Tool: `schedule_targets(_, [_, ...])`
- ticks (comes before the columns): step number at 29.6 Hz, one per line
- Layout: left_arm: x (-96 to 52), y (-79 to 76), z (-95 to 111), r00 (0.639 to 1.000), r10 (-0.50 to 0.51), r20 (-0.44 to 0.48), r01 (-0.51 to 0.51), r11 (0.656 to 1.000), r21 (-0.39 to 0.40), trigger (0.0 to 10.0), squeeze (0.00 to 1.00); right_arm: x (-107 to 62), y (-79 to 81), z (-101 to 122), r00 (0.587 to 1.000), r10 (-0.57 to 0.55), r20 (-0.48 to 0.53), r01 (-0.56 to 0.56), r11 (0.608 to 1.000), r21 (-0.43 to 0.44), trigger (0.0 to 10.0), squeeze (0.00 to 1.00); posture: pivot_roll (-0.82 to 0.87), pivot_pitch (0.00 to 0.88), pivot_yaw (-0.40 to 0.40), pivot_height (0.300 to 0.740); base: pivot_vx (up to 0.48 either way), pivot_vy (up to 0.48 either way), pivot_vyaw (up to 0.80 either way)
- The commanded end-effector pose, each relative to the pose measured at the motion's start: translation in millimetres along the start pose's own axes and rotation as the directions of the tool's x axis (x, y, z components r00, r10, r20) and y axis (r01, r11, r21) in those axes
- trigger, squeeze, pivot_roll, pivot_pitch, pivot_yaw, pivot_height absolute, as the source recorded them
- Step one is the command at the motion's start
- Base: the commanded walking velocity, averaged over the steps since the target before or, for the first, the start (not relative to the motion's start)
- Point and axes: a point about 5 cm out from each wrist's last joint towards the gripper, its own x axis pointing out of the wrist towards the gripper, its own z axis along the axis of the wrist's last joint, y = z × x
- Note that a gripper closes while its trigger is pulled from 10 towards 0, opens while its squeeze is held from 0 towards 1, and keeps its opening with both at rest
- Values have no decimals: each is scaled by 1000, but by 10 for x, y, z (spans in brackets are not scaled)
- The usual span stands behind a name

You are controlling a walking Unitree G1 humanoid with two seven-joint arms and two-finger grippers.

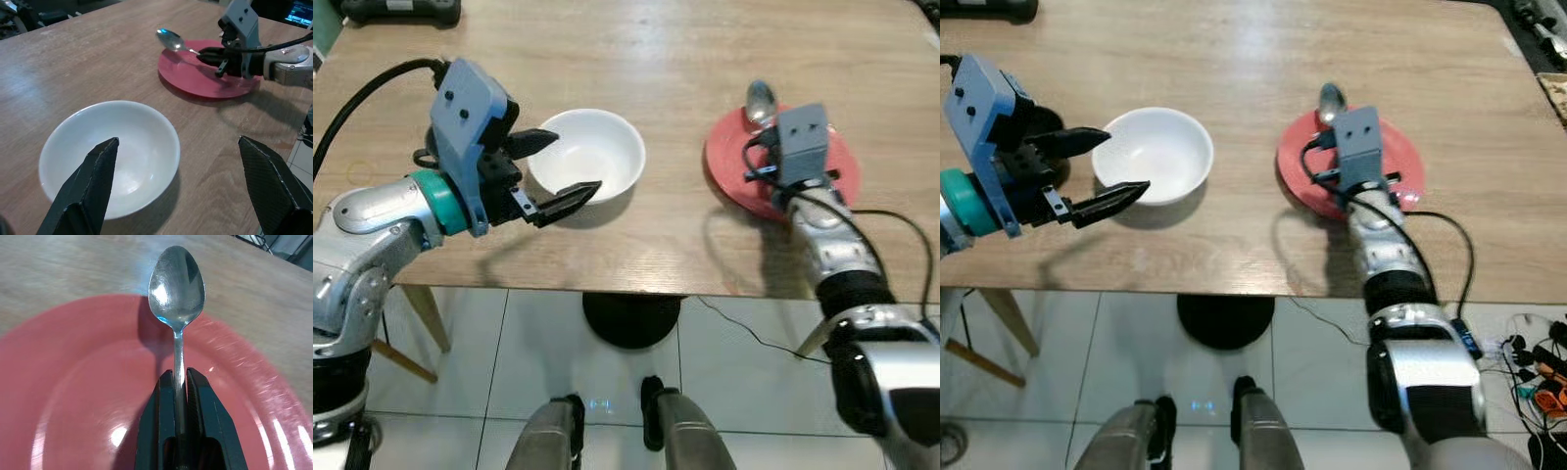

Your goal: Setting the table

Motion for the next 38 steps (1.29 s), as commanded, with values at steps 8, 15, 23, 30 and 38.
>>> schedule_targets(8, [-39, -75, -79, 999, -34, -39, 33, 999, -40, 10000, 0, -185, -262, -250, 999, 40, -31, -38, 998, 58, 10000, 0, 44, 225, 74, 740, 0, 0, 0])
schedule_targets(15, [-54, -105, -65, 997, -69, -43, 67, 996, -58, 10000, 0, -259, -408, -256, 998, 64, -16, -63, 996, 69, 10000, 0, 33, 213, 89, 740, 0, 0, 0])
schedule_targets(23, [-27, -116, -93, 996, -80, -49, 77, 995, -65, 10000, 0, -329, -564, -201, 999, 45, -1, -45, 991, 126, 10000, 0, 22, 197, 102, 740, 0, 0, 0])
schedule_targets(30, [-26, -107, -102, 996, -76, -54, 72, 995, -66, 10000, 0, -342, -645, -104, 999, 29, 14, -31, 986, 165, 10000, 0, 22, 194, 106, 740, 0, 0, 0])
schedule_targets(38, [-23, -93, -126, 995, -71, -64, 67, 995, -68, 10000, 0, -449, -668, -117, 995, 95, -31, -91, 990, 112, 10000, 0, 20, 192, 112, 740, 0, 0, 0])
